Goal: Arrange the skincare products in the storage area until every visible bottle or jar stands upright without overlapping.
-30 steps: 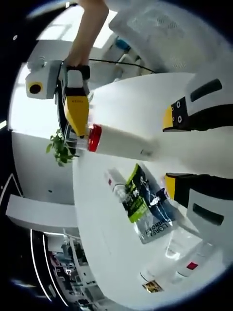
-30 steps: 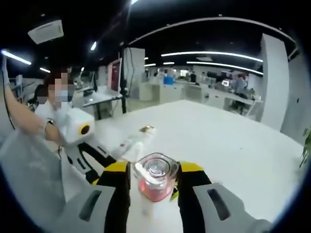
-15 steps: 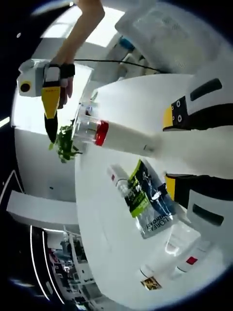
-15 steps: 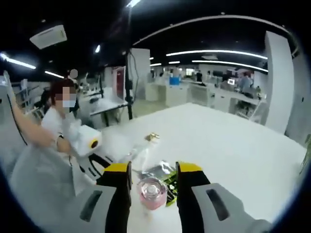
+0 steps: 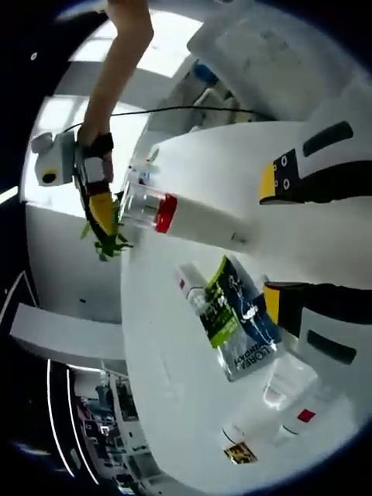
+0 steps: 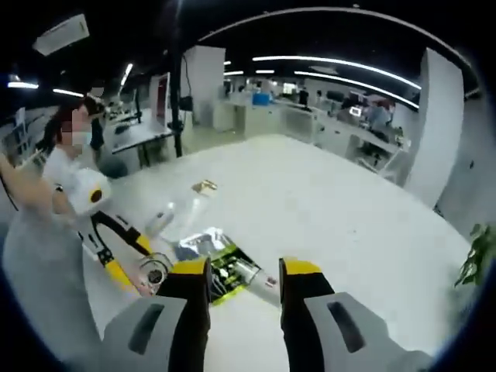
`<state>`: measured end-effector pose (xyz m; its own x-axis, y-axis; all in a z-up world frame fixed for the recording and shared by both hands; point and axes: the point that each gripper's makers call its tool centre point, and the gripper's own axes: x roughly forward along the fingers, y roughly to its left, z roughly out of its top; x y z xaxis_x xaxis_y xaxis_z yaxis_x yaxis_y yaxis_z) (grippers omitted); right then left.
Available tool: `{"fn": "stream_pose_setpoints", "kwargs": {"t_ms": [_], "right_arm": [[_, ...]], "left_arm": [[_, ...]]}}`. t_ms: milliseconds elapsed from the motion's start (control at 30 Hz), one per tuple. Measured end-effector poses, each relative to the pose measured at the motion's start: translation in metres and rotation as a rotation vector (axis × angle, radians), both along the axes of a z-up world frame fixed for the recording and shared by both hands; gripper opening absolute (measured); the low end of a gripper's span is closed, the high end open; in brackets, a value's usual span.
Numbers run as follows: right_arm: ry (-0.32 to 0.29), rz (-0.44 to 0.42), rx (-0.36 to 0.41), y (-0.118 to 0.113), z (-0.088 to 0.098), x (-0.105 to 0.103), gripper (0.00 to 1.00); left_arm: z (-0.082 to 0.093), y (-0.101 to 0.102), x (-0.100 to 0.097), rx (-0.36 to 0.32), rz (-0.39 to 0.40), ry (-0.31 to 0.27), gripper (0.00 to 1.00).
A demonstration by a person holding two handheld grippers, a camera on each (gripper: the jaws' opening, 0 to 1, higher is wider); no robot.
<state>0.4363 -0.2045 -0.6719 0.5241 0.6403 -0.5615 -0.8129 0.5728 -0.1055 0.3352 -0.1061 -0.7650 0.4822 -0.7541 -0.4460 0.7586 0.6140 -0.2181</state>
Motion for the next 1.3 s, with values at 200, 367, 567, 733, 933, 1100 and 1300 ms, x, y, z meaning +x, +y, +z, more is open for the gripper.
{"fn": "stream_pose_setpoints", "kwargs": {"t_ms": [200, 367, 567, 733, 933, 1100, 1300], "right_arm": [[0.017, 0.028, -0.022, 0.014, -0.002, 0.001, 0.34], [0.014, 0.072, -0.034, 0.035, 0.002, 0.012, 0.34], [0.022, 0.144, -0.035, 0.072, 0.009, 0.018, 0.34], [0.041, 0.215, -0.072, 0.107, 0.005, 0.013, 0.34], [0.095, 0.29, -0.114, 0.148, -0.011, 0.0, 0.36], [0.133, 0.308, -0.152, 0.167, -0.028, 0.005, 0.39], [0.193, 0.253, -0.141, 0.186, -0.041, 0.011, 0.4]], "left_arm": [[-0.002, 0.003, 0.0, -0.002, 0.006, 0.019, 0.34], [-0.004, 0.002, -0.001, 0.001, 0.002, 0.022, 0.34], [-0.001, 0.006, 0.003, -0.005, 0.021, 0.019, 0.34], [0.0, 0.009, 0.006, -0.009, 0.035, 0.016, 0.34], [-0.005, 0.016, 0.008, 0.039, 0.038, 0.003, 0.34], [-0.004, 0.025, 0.012, 0.033, 0.065, 0.012, 0.34], [-0.005, 0.032, 0.016, 0.025, 0.093, 0.02, 0.34]]}}
